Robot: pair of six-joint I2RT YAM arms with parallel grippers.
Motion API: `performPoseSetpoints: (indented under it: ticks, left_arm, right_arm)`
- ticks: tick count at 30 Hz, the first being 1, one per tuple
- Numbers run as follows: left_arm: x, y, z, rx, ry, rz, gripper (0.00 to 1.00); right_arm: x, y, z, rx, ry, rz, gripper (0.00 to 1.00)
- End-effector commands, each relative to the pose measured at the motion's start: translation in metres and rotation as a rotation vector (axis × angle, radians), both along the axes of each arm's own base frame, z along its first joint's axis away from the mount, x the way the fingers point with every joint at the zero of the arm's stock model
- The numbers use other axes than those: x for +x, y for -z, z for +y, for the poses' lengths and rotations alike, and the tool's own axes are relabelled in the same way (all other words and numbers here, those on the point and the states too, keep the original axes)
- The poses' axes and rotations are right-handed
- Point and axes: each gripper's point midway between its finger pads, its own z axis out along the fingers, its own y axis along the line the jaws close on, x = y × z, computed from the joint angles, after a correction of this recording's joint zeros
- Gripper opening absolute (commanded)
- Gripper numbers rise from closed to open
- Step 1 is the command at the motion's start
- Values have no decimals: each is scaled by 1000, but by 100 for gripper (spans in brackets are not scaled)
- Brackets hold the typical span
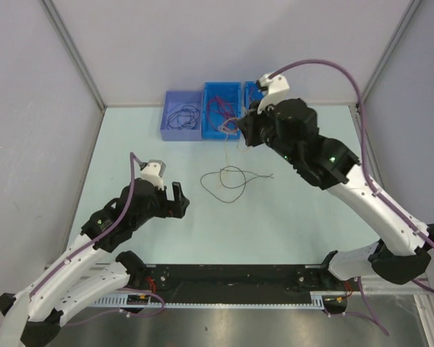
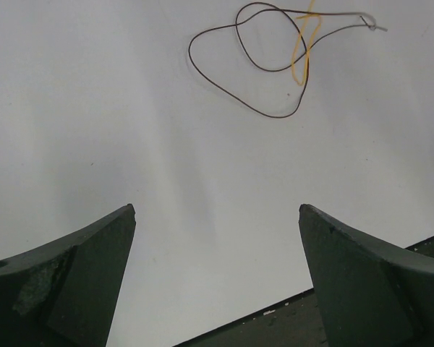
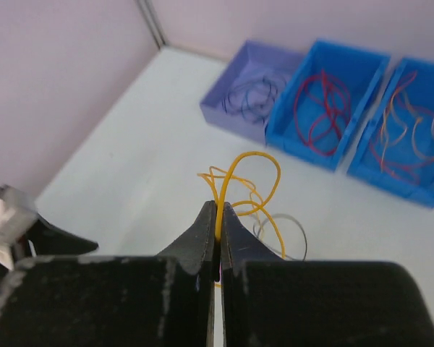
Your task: Untangle the cables
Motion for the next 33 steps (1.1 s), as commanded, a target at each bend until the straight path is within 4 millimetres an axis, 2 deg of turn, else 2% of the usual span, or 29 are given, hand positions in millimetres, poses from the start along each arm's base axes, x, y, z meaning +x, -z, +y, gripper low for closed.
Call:
performPoseSetpoints:
  ticks: [1,3,6,8,9,10,11,14,15,17,21,22,24,25,26,28,29,31,33]
  left_arm:
    - [5,-3,-1,-1,6,-22,100]
    - [5,-3,-1,0,3,-20,100]
    - [5,-3,-1,1,2,-21,100]
    - [5,-2,-1,1,1,-19,100]
    - [5,-2,-1,2,1,-18,100]
    - [5,-1,-1,4,1,-16,100]
    - [6,-1,-1,4,1,-14,100]
    - [7,-1,-1,7,-1,-10,100]
    - [7,-1,-3,4,3,-7,100]
    - [10,-5,-9,-45,-2,-21,100]
    - [18,-10,-39,-224,24,-40,96]
    - [20,-8,-44,-243,32,-43,94]
    - [32,4,-51,-248,14,-46,93]
    - [40,9,-46,-234,-36,-55,91]
    - [46,25,-46,-202,-61,-27,91]
    - [59,24,-53,-203,-57,-70,89]
    - [62,32,-56,-191,-48,-72,89]
    - [79,33,-69,-203,-21,-128,89]
    - [87,58,-77,-174,-12,-111,85]
  right_arm:
    - [-14,-85,-33,89,35,-183,0]
    - [-13,-89,-38,112,49,-226,0]
    - [4,-44,-47,79,109,-160,0]
    - [7,-19,-44,49,101,-81,0]
    - [7,-18,-43,50,99,-76,0]
    - [5,-25,-44,68,93,-90,0]
    - [1,-48,-47,114,84,-137,0]
    - [-10,-92,-50,176,50,-210,0]
    - [-21,-123,-53,228,20,-261,0]
    - [-31,-143,-53,270,-16,-312,0]
    - [-43,-143,-57,313,-42,-321,0]
    - [-42,-132,-55,297,-45,-305,0]
    - [-44,-128,-59,295,-42,-299,0]
    - [-48,-127,-62,298,-44,-299,0]
    - [-50,-126,-65,301,-42,-298,0]
    - [-57,-126,-69,312,-51,-298,0]
    - [-57,-120,-68,305,-52,-282,0]
    - [-60,-117,-70,303,-58,-276,0]
    - [-64,-113,-74,306,-58,-270,0]
